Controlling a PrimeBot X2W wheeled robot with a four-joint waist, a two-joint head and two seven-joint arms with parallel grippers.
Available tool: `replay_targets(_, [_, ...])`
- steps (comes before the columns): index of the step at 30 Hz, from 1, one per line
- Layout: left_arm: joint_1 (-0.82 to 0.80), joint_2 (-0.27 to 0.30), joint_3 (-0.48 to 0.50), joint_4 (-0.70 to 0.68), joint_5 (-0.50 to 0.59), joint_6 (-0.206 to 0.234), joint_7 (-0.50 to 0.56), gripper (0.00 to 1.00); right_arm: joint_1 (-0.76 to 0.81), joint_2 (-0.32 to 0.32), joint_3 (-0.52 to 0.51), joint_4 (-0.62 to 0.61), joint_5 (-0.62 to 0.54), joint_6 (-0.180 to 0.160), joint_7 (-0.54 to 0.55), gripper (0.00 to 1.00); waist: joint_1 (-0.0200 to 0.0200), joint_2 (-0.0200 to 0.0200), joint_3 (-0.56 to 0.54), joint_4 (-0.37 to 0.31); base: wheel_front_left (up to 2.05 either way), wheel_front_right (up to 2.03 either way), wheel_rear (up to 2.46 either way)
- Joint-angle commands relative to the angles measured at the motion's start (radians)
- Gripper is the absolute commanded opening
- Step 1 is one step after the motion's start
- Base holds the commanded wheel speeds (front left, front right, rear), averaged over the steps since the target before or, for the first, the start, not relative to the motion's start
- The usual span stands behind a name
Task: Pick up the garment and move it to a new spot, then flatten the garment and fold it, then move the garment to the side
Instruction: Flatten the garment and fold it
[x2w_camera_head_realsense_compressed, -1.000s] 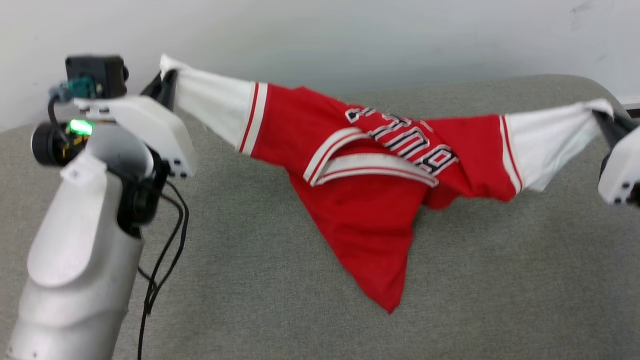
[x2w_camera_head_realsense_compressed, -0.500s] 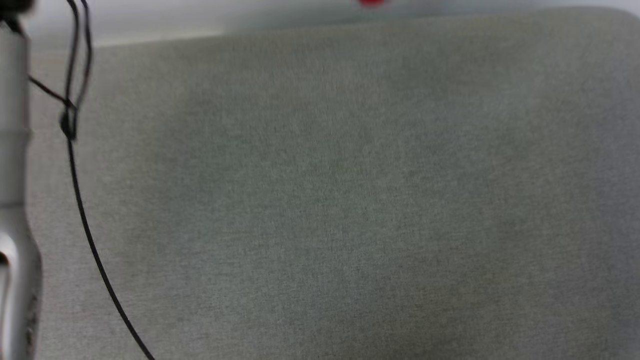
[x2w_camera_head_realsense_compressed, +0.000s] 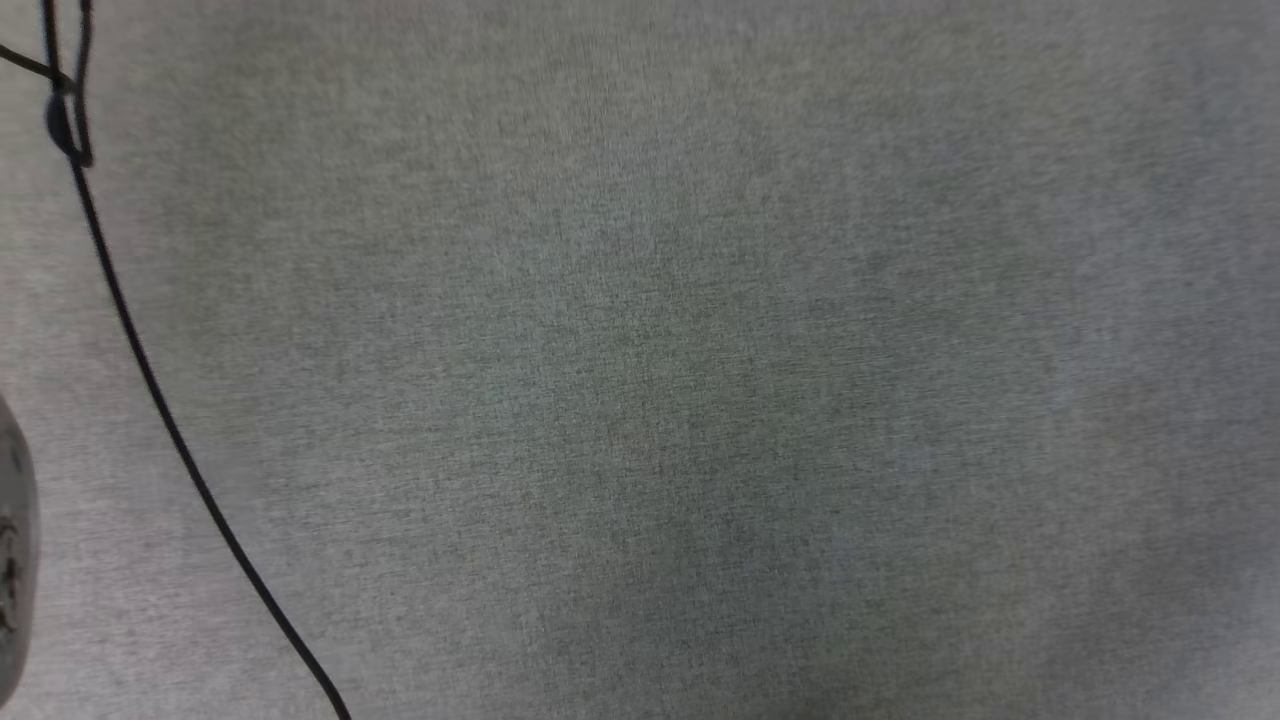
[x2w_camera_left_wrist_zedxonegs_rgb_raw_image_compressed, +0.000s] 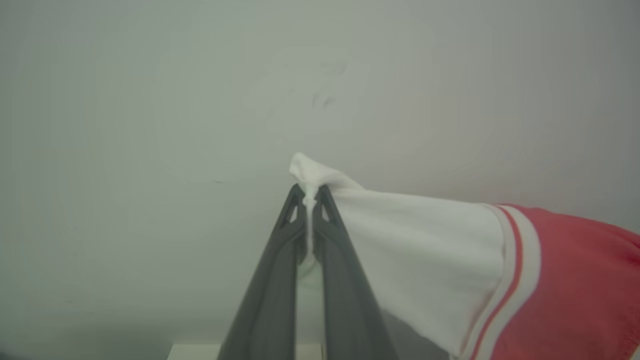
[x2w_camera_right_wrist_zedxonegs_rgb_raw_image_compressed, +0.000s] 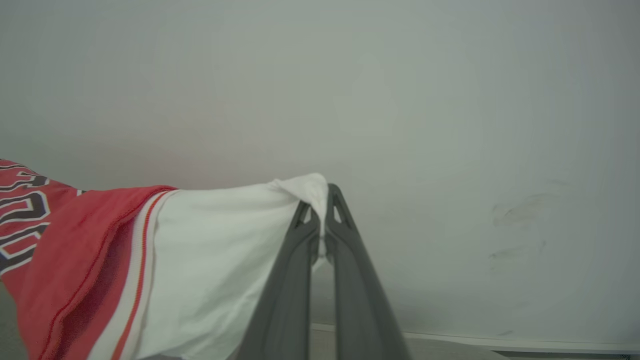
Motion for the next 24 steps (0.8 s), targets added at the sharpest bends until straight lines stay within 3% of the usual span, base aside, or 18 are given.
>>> replay_targets(1, [0.022, -0.005, 0.007, 0.025, -0.011, -0.011, -0.023, 0.0, -0.002, 0.006, 0.024, 0.031, 0.017, -0.001, -0.023, 0.0, -0.0004, 0.0, 0.051, 0.0, 0.0, 0.0, 0.0])
replay_targets(12, [0.254, -0.024, 0.051, 0.152, -0.104, -0.087, -0.141, 0.0, 0.211, 0.009, 0.17, 0.17, 0.191, -0.001, -0.108, 0.0, -0.0004, 0.0, 0.02, 0.011, 0.0, 0.0, 0.0])
replay_targets(20, [0.514, 0.006, 0.093, 0.102, -0.156, -0.111, -0.209, 0.0, 0.458, -0.056, 0.229, 0.106, 0.302, -0.001, -0.159, 0.0, -0.0004, 0.0, -0.121, 0.027, 0.0, 0.0, 0.0])
replay_targets(24, [0.668, 0.021, 0.105, 0.023, -0.171, -0.098, -0.199, 0.0, 0.594, -0.086, 0.249, 0.044, 0.326, -0.001, -0.155, 0.0, -0.0004, 0.0, -0.211, 0.028, 0.0, 0.0, 0.0])
